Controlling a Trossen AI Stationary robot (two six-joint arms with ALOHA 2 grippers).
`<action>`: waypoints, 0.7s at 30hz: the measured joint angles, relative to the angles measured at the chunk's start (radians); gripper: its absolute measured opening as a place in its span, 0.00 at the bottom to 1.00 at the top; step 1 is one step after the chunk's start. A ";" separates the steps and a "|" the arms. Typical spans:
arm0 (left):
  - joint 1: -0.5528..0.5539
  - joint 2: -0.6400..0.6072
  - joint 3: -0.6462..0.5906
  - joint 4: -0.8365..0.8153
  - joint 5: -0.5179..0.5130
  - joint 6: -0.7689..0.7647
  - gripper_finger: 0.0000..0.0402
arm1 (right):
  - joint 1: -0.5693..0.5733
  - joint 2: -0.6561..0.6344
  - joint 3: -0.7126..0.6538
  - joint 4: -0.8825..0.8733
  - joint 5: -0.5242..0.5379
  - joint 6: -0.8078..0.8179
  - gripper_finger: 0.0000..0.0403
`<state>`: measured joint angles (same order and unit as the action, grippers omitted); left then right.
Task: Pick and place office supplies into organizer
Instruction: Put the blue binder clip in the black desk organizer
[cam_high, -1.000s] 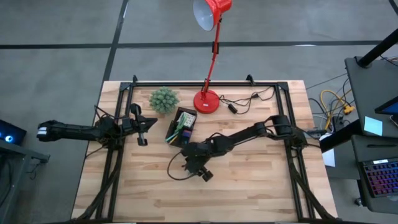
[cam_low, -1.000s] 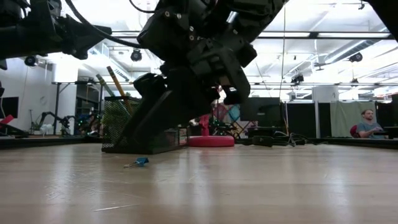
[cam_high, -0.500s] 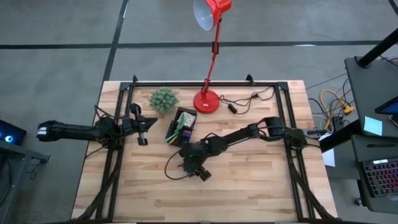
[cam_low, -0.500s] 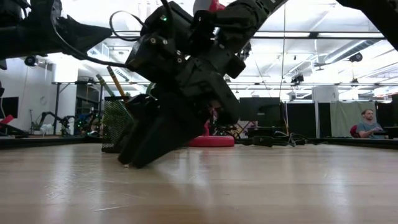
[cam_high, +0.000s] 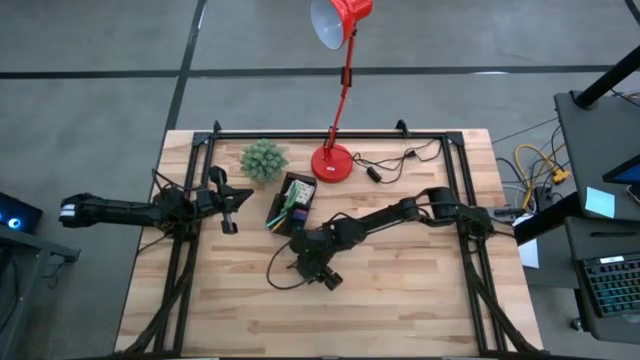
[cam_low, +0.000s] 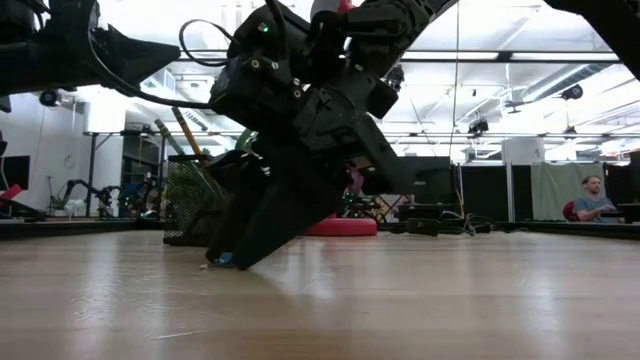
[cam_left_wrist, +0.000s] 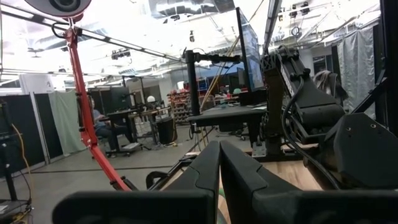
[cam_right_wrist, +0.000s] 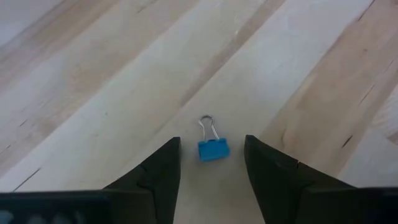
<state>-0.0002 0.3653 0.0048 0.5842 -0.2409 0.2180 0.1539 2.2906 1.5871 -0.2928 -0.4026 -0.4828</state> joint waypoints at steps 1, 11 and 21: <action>0.000 0.000 0.000 0.000 0.000 0.000 0.00 | 0.000 0.000 0.000 0.000 0.000 0.000 0.41; 0.000 0.000 0.000 0.000 0.000 0.000 0.00 | 0.000 0.000 -0.002 0.000 0.004 0.019 0.22; 0.000 0.000 0.000 0.000 0.000 0.000 0.00 | 0.000 0.000 -0.002 -0.003 0.003 0.021 0.12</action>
<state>-0.0002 0.3653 0.0048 0.5838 -0.2405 0.2180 0.1535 2.2906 1.5848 -0.2958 -0.3996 -0.4614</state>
